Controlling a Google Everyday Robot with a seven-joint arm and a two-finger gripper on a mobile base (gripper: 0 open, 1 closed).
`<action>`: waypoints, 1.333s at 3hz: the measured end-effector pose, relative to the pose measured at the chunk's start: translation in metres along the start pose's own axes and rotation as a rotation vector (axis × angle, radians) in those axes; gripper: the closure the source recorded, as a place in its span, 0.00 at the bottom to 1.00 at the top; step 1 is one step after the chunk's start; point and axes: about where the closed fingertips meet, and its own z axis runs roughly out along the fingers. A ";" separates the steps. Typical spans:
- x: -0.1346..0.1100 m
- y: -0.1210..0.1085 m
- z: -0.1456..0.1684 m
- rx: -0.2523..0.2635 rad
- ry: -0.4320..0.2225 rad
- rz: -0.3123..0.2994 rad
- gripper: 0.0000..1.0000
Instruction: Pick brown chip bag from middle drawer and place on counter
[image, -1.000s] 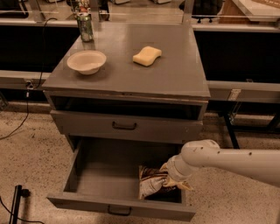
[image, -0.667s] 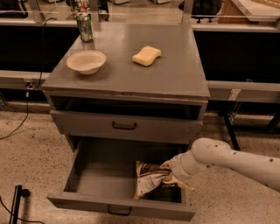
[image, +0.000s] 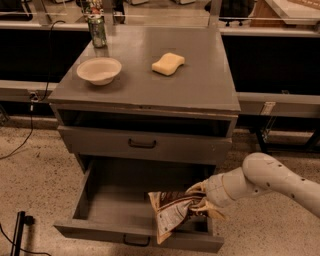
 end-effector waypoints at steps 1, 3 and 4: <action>0.000 0.014 -0.044 0.021 -0.027 0.045 1.00; -0.002 0.006 -0.154 0.013 0.059 0.108 1.00; -0.027 -0.010 -0.219 0.040 0.057 0.059 1.00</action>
Offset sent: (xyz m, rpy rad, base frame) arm -0.0299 -0.1078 0.1132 -0.0453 0.0652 -0.1024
